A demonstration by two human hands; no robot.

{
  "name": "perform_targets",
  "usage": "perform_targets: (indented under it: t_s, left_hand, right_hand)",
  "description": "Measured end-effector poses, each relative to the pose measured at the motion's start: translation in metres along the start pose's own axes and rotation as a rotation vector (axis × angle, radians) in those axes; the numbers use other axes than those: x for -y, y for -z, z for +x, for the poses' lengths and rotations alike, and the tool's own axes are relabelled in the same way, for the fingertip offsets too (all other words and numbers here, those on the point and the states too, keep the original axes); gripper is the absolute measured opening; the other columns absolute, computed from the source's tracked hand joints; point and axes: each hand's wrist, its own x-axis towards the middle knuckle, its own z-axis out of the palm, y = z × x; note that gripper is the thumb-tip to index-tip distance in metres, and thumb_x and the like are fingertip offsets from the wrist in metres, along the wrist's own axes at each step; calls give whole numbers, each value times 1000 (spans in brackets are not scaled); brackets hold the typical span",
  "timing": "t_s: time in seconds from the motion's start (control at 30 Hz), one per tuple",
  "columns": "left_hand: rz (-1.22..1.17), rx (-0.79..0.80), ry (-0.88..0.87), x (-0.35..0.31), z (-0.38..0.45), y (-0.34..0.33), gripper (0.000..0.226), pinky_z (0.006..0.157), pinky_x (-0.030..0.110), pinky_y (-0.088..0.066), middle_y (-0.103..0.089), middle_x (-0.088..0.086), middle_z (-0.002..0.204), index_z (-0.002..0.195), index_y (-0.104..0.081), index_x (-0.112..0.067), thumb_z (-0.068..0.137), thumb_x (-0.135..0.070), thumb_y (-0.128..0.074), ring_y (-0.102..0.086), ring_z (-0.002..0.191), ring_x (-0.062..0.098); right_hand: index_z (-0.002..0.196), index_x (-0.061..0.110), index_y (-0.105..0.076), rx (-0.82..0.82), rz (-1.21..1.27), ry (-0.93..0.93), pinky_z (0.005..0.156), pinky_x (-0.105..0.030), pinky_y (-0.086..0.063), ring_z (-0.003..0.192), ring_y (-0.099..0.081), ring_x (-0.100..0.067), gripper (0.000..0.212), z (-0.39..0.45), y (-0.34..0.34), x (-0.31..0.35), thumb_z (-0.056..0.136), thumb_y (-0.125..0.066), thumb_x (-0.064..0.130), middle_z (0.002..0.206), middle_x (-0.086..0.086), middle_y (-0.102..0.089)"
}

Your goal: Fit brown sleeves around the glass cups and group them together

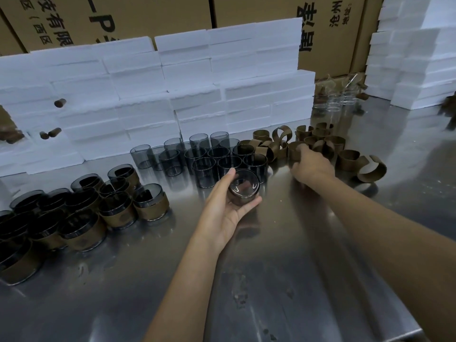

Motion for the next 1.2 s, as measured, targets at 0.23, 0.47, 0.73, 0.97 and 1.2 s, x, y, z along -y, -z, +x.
perform_targets:
  t_s: [0.23,0.47,0.73,0.97,1.2]
  left_hand:
    - [-11,1,-4,-1,-2,-2,65,74,43,-63,-69,26,127,134,-61,-1,79,-30,-79,-63,125,41]
    - [-1,20,9,-1,-4,-2,49,78,45,-64,-67,27,129,134,-60,-3,93,-27,-73,-64,124,41]
    - [7,33,2,-1,-3,0,56,76,43,-63,-67,27,129,132,-61,-2,85,-29,-76,-64,123,42]
    - [19,31,-37,1,-1,0,55,76,43,-63,-73,18,120,132,-62,-3,86,-30,-77,-74,106,30]
    - [189,77,-106,2,-13,-8,72,83,37,-61,-68,23,128,136,-59,-5,82,-50,-78,-70,107,25]
  right_hand:
    - [103,17,-56,-76,3,29,85,-41,-41,122,-40,-33,9,-13,-12,-6,95,-58,18,130,-12,-37]
    - [126,19,-47,-153,208,144,91,-41,-41,128,-40,-29,45,-20,-9,-6,85,-66,15,134,-8,-40]
    - [126,21,-59,114,247,314,84,-26,-41,105,-58,-21,38,-27,-4,0,91,-65,10,110,2,-60]
    - [103,4,-71,164,995,109,70,-21,-60,83,-74,-11,23,-68,29,24,106,-48,7,93,-7,-76]
    - [120,16,-75,131,738,168,111,-41,-45,126,-59,-23,40,-119,1,57,100,-42,7,126,-7,-71]
